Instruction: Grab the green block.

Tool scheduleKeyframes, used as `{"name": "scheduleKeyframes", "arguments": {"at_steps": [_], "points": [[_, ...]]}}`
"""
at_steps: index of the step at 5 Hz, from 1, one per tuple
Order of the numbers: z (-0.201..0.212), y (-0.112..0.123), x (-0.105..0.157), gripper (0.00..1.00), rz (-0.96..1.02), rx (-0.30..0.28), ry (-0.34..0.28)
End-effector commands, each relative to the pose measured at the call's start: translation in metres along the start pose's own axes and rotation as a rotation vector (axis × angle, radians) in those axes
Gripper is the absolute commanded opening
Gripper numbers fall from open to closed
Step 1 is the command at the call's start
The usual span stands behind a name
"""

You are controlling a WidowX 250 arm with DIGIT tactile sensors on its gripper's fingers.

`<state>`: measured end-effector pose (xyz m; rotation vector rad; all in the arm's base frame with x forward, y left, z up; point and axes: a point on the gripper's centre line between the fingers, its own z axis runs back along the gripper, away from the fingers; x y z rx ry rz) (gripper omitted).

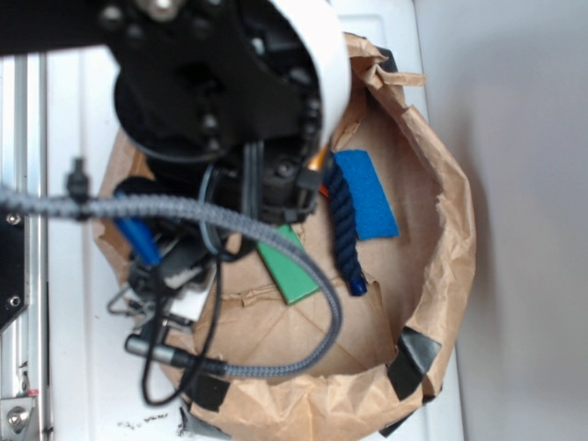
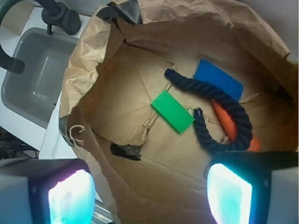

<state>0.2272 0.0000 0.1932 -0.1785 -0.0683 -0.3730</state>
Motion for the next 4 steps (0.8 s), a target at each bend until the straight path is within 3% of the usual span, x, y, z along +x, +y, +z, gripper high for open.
{"name": "scheduleKeyframes", "arguments": {"at_steps": [1, 4], "points": [[0.013, 0.0, 0.005, 1.0, -0.001, 0.022, -0.048], [-0.009, 0.015, 0.012, 1.0, 0.015, 0.072, -0.083]]}}
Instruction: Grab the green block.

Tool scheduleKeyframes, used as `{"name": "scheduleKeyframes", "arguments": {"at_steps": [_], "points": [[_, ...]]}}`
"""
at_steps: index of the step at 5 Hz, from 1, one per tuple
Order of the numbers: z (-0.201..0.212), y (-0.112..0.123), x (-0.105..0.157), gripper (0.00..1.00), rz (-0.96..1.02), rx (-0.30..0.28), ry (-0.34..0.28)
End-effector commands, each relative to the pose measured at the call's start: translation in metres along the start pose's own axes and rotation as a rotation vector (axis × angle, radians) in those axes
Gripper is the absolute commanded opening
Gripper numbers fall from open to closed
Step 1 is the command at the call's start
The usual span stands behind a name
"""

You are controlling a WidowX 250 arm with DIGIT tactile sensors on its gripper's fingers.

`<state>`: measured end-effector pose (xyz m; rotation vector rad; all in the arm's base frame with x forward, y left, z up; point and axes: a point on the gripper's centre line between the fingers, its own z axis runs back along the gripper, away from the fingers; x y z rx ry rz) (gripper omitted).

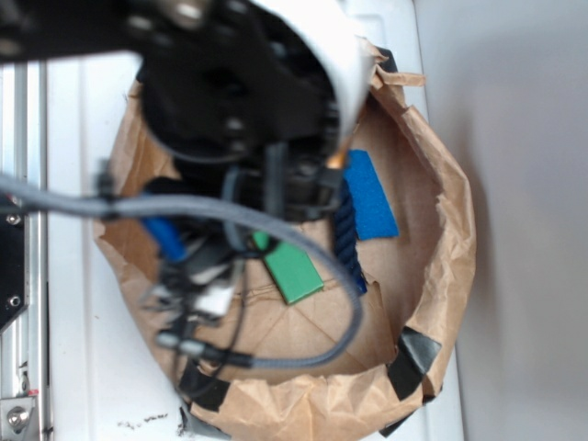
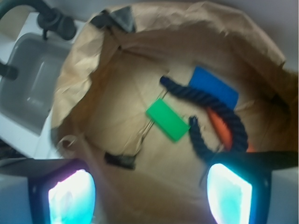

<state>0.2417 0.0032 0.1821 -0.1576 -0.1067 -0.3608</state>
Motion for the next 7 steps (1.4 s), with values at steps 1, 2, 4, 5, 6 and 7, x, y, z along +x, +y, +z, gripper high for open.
{"name": "scheduleKeyframes", "arguments": {"at_steps": [1, 2, 4, 5, 6, 7], "points": [[-0.013, 0.013, -0.001, 1.0, -0.025, 0.066, -0.102], [-0.031, 0.019, 0.001, 1.0, -0.076, 0.079, -0.089], [-0.062, 0.018, 0.002, 1.0, -0.211, 0.049, -0.038], [-0.083, 0.008, -0.004, 1.0, -0.281, 0.088, -0.038], [-0.096, 0.003, -0.006, 1.0, -0.328, 0.117, -0.102], [-0.109, 0.002, 0.004, 1.0, -0.353, 0.125, -0.145]]}}
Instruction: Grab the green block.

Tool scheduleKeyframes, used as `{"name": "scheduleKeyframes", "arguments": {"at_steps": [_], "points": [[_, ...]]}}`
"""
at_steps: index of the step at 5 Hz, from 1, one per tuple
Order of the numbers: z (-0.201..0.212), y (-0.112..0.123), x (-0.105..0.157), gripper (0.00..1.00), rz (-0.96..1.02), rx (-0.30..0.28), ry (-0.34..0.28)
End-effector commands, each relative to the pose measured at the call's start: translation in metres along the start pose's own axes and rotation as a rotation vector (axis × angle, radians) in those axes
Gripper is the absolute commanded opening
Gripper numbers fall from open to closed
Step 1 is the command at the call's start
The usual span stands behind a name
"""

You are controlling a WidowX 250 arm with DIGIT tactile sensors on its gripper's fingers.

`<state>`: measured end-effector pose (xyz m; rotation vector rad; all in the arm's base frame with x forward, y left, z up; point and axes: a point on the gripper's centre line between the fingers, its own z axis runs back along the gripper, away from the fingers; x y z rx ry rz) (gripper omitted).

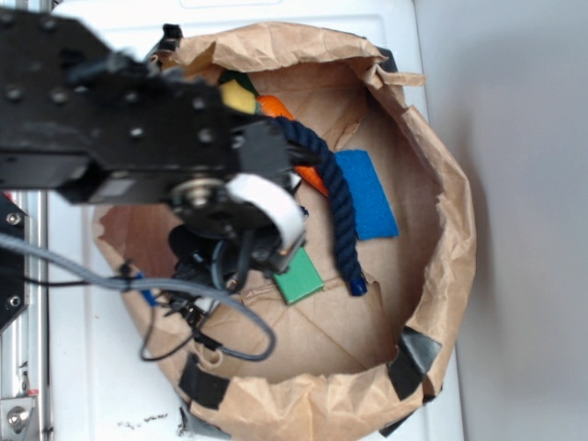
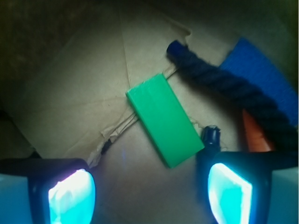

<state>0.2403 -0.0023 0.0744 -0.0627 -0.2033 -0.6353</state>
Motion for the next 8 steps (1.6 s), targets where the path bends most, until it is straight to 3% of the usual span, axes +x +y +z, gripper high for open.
{"name": "scheduleKeyframes", "arguments": {"at_steps": [1, 4, 6, 8], "points": [[-0.004, -0.002, 0.018, 1.0, -0.064, 0.044, -0.084], [-0.004, -0.002, 0.018, 1.0, -0.064, 0.044, -0.084], [-0.024, 0.012, 0.041, 1.0, -0.17, 0.047, -0.103], [-0.039, 0.013, 0.026, 1.0, -0.292, 0.015, -0.119]]}}
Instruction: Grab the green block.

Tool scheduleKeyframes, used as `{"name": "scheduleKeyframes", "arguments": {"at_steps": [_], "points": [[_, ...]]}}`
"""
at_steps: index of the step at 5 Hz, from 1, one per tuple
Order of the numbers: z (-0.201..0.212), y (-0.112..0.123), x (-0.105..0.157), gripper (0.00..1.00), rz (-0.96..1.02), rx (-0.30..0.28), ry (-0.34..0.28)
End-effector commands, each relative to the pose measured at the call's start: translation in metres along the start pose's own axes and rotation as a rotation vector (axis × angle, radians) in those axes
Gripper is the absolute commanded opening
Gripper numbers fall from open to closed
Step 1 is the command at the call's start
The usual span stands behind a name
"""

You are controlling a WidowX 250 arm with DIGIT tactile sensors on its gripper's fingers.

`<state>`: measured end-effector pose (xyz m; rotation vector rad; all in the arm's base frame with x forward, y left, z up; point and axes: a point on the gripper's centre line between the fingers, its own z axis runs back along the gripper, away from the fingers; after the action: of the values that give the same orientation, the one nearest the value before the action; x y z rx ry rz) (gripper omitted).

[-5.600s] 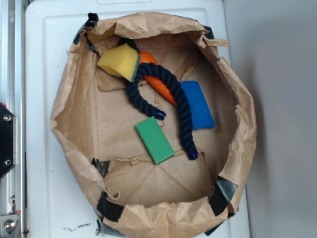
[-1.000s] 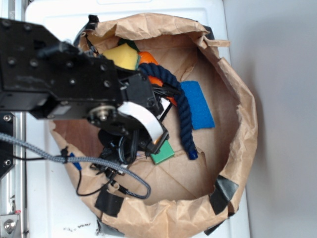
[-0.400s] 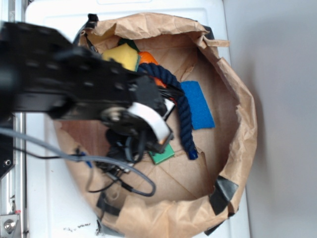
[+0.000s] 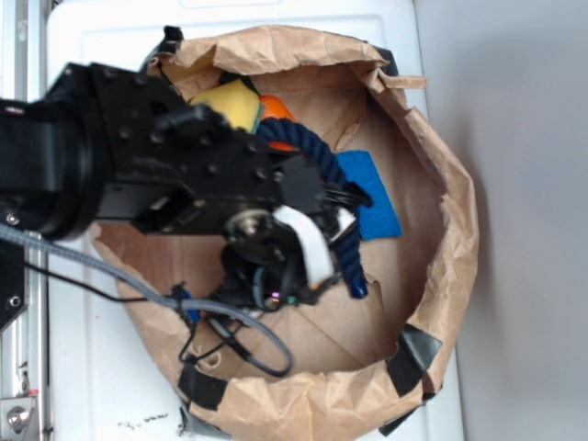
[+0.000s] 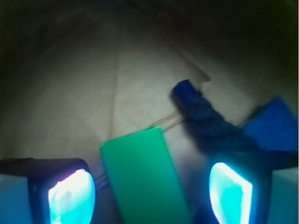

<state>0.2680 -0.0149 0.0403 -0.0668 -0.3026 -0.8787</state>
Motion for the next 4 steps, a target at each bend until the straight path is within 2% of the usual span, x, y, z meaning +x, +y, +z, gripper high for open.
{"name": "scheduleKeyframes", "arguments": {"at_steps": [1, 3, 4], "points": [[-0.006, 0.014, 0.003, 1.0, -0.054, -0.015, -0.015], [-0.011, 0.017, 0.002, 1.0, -0.092, -0.044, 0.008], [-0.026, 0.011, -0.004, 0.2, -0.074, -0.014, 0.011]]}}
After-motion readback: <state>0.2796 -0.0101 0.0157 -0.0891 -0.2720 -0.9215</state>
